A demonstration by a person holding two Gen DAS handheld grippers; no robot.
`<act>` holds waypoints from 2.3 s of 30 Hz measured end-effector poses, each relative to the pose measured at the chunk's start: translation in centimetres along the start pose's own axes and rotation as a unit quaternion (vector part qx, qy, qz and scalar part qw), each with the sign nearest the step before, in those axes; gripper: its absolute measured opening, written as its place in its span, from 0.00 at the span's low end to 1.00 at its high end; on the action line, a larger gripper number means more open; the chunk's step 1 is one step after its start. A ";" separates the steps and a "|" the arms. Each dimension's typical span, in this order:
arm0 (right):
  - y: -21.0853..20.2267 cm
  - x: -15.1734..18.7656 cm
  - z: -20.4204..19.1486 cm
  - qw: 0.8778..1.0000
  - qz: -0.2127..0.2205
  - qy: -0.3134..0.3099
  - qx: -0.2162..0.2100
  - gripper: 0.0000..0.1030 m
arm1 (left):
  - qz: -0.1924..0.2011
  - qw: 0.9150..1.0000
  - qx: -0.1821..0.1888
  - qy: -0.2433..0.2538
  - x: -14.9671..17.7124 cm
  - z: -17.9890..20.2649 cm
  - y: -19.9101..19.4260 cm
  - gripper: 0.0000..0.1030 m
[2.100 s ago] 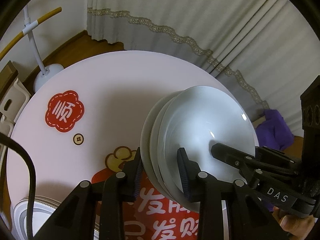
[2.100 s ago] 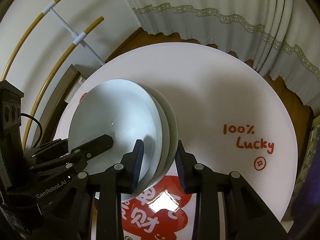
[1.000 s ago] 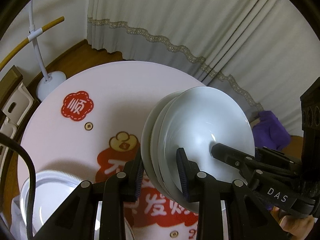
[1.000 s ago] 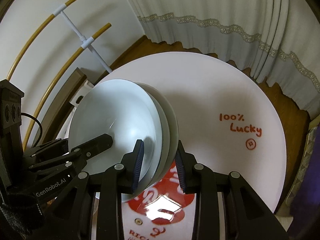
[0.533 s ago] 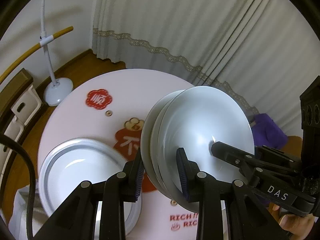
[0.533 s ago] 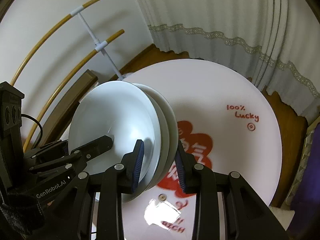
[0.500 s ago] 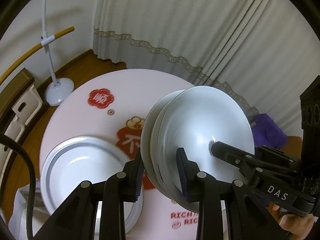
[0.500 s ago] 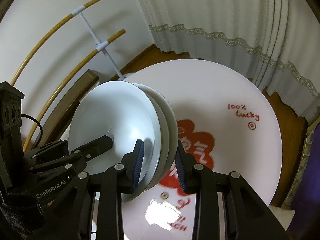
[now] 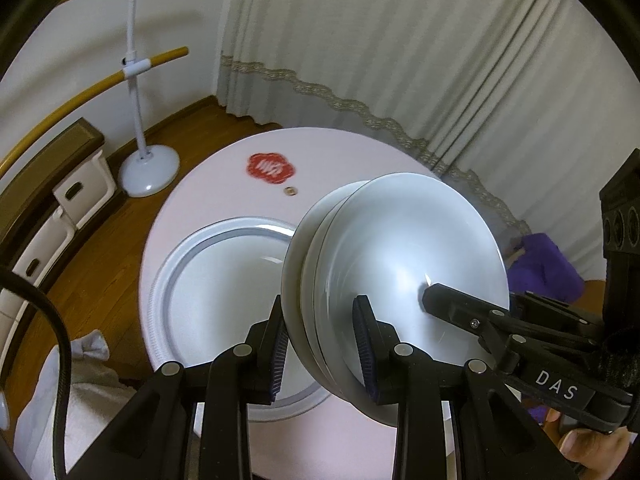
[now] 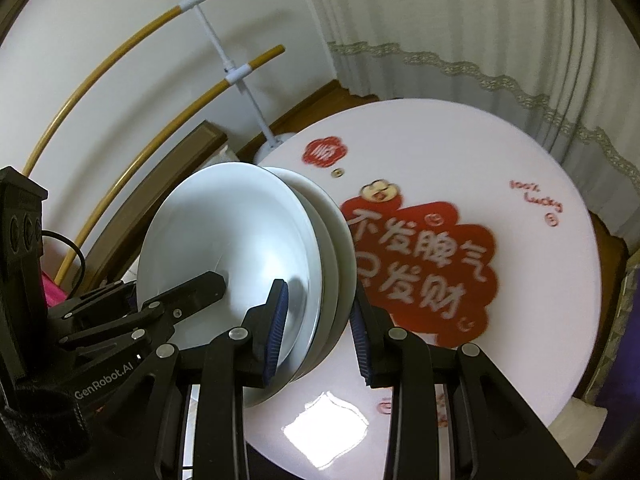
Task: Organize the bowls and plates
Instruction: 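Lift the bowl stack with both grippers and carry it over the plate stack, then lower the bowl stack onto the plate stack and open both grippers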
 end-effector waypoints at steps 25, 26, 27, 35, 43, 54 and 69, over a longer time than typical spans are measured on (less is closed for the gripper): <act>7.4 2.2 -3.8 0.998 -0.064 -0.009 -0.009 0.30 | -0.042 0.998 -0.021 -0.045 1.0 -7.0 4.0 0.26; 7.5 2.2 -3.8 0.998 -0.065 -0.008 -0.009 0.30 | -0.043 0.998 -0.021 -0.046 0.9 -7.1 4.3 0.26; 7.7 2.1 -3.7 0.998 -0.067 -0.008 -0.009 0.30 | -0.045 0.998 -0.022 -0.047 0.8 -7.2 4.7 0.26; 8.6 1.9 -3.7 0.997 -0.078 -0.011 -0.010 0.30 | -0.051 0.997 -0.024 -0.049 0.4 -7.5 6.3 0.26; 9.4 2.0 -3.7 0.996 -0.090 -0.013 -0.010 0.30 | -0.058 0.996 -0.028 -0.053 0.4 -8.0 7.4 0.27; 9.5 1.8 -3.6 0.996 -0.087 -0.011 -0.012 0.31 | -0.058 0.996 -0.026 -0.059 0.6 -8.4 7.3 0.27; 6.7 1.3 -4.0 0.999 -0.044 -0.016 -0.018 0.50 | 0.019 0.996 -0.063 -0.052 0.5 -8.3 3.2 0.65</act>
Point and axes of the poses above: each gripper's, at about its wrist camera, not at the fingertips, and y roughly the way its jaws point, z to its right, x to its underside, the point moved 6 cm from there along y, roughly the way its jaws point, and after that the axes turned 7 degrees about z, right-handed, at the moved point
